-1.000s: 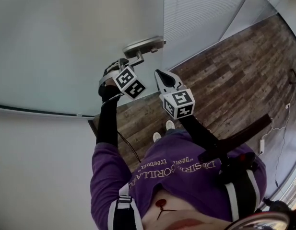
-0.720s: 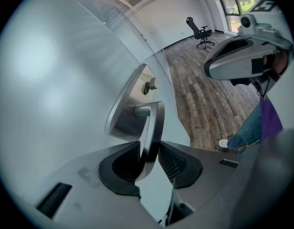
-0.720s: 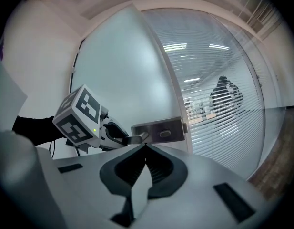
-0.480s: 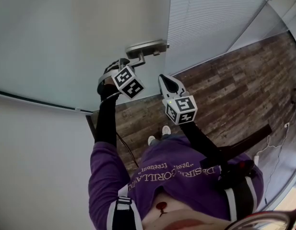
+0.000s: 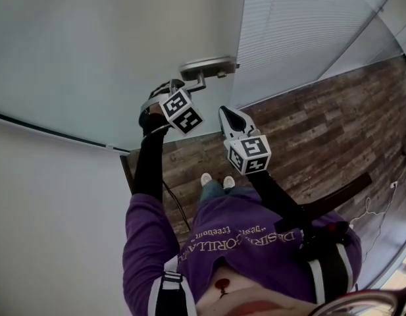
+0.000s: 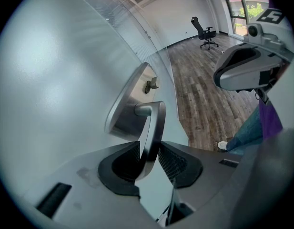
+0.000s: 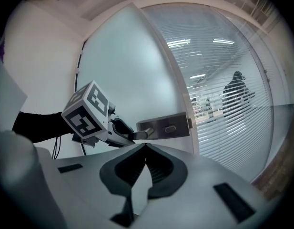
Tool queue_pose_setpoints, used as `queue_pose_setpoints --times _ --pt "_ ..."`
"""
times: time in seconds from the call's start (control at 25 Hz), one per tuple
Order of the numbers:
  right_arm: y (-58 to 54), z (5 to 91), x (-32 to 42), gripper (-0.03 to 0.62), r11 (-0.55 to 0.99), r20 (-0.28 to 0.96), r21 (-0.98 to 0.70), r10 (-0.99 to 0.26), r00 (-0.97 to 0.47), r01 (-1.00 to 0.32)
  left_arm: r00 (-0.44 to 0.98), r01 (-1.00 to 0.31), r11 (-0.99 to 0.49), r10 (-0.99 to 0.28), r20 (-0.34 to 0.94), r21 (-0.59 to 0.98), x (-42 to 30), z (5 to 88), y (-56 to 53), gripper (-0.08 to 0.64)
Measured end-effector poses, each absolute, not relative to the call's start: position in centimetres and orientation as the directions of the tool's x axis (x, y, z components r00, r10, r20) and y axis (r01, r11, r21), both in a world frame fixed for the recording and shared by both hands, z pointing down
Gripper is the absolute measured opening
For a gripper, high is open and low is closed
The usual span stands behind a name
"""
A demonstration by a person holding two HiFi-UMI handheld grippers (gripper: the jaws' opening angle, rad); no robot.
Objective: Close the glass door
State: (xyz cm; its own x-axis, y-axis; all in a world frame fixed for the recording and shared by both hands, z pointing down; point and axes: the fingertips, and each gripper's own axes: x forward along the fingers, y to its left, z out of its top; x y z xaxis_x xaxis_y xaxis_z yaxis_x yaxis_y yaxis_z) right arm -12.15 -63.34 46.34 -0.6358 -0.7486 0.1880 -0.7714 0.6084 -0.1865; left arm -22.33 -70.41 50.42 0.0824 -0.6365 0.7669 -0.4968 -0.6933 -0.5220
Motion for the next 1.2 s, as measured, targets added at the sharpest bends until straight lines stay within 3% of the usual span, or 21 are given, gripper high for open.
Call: queue_pose_setpoints --times 1.2 --pt "-66.1 44.0 -16.2 -0.009 0.529 0.159 -0.139 -0.822 -0.546 -0.837 0.095 -0.46 -0.724 -0.616 0.782 -0.515 -22.0 49.8 -71.8 0.107"
